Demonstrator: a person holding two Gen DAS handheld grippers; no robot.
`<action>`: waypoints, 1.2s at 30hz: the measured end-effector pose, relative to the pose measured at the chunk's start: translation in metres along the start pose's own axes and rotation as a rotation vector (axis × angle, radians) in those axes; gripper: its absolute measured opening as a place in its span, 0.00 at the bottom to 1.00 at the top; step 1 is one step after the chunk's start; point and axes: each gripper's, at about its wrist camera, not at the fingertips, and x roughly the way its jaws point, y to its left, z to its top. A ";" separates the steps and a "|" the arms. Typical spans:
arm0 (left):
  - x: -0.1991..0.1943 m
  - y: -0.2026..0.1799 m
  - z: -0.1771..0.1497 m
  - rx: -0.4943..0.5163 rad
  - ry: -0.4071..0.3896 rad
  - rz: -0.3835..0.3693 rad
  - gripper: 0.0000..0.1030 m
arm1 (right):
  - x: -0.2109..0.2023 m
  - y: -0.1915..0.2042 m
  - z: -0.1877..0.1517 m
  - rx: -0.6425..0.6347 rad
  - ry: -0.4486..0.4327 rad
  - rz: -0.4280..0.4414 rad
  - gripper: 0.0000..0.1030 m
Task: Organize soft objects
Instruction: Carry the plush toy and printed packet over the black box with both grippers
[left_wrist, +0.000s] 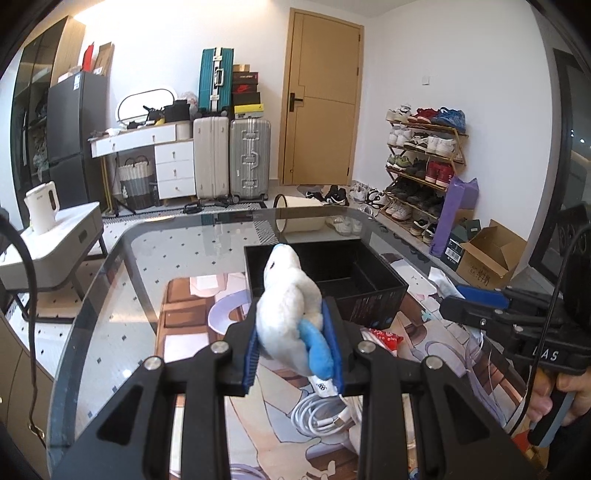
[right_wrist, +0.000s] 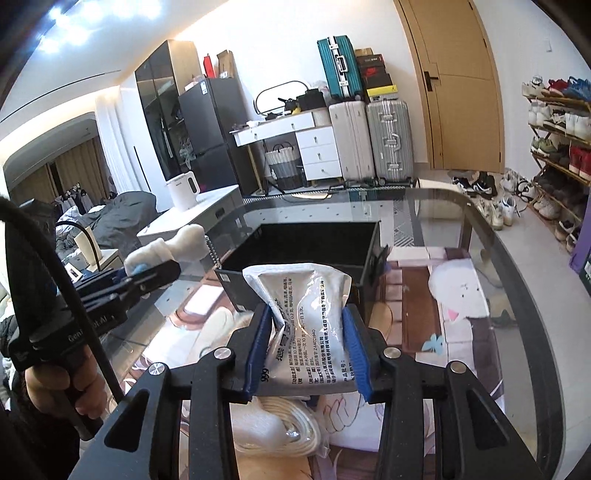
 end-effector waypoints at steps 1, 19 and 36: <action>0.000 0.000 0.001 0.003 -0.001 0.005 0.28 | -0.001 0.001 0.001 -0.005 -0.003 -0.002 0.39; 0.037 0.006 0.017 0.041 0.004 0.002 0.28 | 0.022 0.009 0.045 -0.016 -0.035 0.006 0.39; 0.087 0.008 0.034 0.050 0.031 -0.024 0.28 | 0.072 -0.015 0.065 -0.003 0.017 -0.003 0.39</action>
